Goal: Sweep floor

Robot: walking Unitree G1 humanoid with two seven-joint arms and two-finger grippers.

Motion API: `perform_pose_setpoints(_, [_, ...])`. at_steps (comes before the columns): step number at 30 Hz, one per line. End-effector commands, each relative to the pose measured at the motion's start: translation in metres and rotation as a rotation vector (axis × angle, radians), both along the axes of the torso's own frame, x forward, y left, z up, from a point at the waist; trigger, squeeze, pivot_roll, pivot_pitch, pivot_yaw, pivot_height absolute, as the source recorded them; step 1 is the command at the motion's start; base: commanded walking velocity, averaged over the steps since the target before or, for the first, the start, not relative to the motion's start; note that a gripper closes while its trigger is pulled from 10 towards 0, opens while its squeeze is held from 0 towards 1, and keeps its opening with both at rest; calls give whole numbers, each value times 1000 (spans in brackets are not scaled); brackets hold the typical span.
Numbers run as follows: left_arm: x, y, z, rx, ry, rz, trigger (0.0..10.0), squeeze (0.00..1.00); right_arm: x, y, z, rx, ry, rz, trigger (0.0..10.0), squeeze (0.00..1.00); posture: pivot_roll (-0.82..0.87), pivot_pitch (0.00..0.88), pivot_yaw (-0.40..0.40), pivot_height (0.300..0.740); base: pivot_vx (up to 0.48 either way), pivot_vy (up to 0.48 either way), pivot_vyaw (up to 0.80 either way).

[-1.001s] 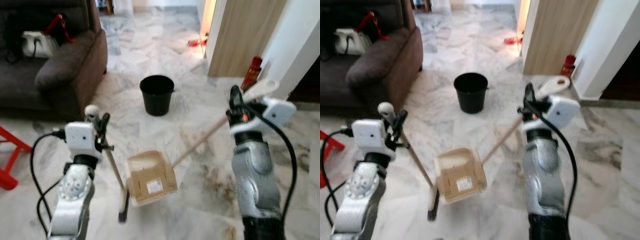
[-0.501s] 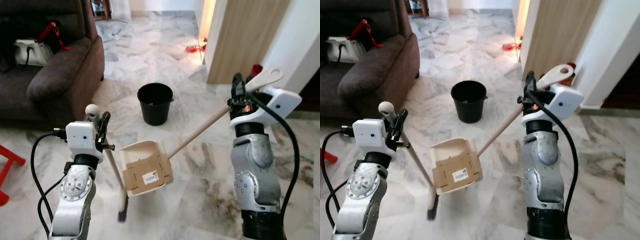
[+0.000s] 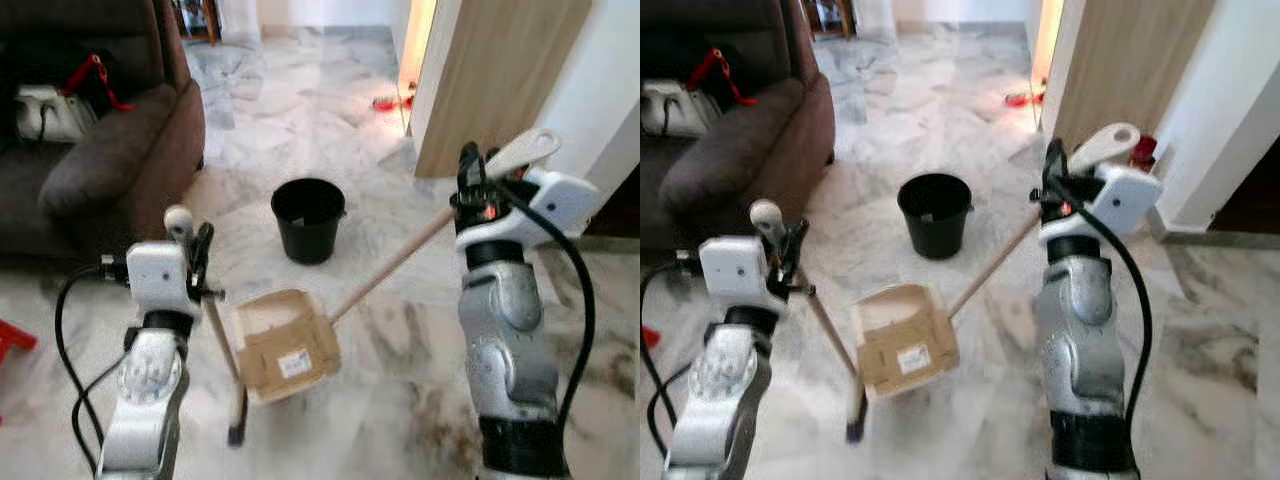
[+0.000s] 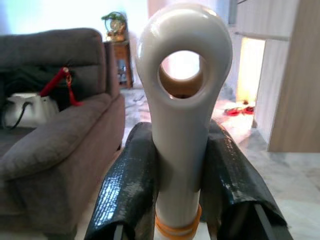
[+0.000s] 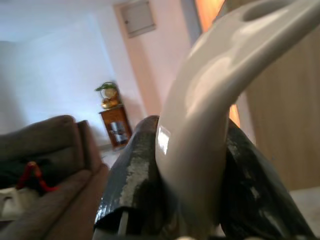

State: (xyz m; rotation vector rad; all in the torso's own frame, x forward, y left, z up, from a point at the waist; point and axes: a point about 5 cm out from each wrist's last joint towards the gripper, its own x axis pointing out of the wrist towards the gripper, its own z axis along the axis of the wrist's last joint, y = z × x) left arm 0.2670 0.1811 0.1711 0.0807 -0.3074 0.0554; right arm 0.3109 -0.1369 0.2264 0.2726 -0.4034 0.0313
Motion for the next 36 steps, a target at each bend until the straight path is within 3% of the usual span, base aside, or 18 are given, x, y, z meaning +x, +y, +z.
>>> perform_pose_setpoints(1, [-2, -2, 14, 28, -71, 3, 10000, 0, -5, -1, 16, 45, -73, 9, 10000, 0, -5, 99, 34, 740, 375, 0, 0])
perform_pose_setpoints(36, [-1, -5, 15, 20, -73, 3, 10000, 0, -5, 6, 18, 51, -73, 66, 10000, 0, -4, 104, 37, 740, 377, 0, 0])
